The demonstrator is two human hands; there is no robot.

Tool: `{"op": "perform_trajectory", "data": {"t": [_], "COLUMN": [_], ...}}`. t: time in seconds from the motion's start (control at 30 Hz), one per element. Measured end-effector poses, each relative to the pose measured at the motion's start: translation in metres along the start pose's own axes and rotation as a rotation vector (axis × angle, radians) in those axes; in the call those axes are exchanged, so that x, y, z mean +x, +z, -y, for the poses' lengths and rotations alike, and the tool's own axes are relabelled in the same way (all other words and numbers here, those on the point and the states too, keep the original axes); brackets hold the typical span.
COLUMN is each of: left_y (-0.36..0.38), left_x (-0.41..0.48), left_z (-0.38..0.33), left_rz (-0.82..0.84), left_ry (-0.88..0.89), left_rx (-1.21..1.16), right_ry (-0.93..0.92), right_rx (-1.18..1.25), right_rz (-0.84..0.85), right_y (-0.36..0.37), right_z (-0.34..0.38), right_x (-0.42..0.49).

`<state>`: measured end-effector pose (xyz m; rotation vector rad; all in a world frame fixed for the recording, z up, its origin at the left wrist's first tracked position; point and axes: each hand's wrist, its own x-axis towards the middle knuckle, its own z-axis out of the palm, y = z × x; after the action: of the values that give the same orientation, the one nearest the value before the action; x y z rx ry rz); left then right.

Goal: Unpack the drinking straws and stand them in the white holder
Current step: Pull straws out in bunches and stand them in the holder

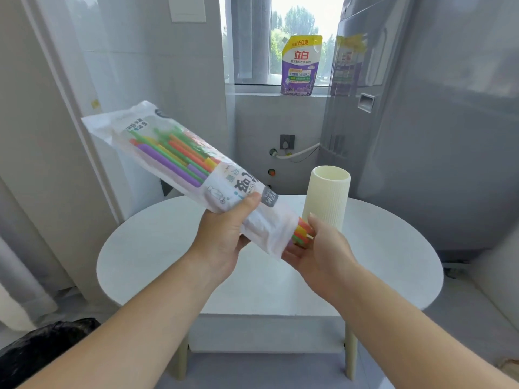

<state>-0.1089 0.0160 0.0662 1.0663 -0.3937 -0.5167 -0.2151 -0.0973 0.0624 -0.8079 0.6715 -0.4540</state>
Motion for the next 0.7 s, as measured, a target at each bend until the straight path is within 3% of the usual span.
{"op": "perform_trajectory", "data": {"t": [0.27,0.7], "left_y": [-0.012,-0.012], "left_x": [0.011,0.007], "left_z": [0.002,0.007], "left_rz": [-0.091,-0.159], "left_ry": [-0.131,-0.246], "left_rx": [-0.189,-0.302], "right_ry": [-0.276,-0.366], "right_rx": [-0.432,-0.408], "right_rz": [0.018,0.022], "right_y": [-0.016,-0.025], "right_z": [0.005,0.024], "right_x": [0.01,0.009]}}
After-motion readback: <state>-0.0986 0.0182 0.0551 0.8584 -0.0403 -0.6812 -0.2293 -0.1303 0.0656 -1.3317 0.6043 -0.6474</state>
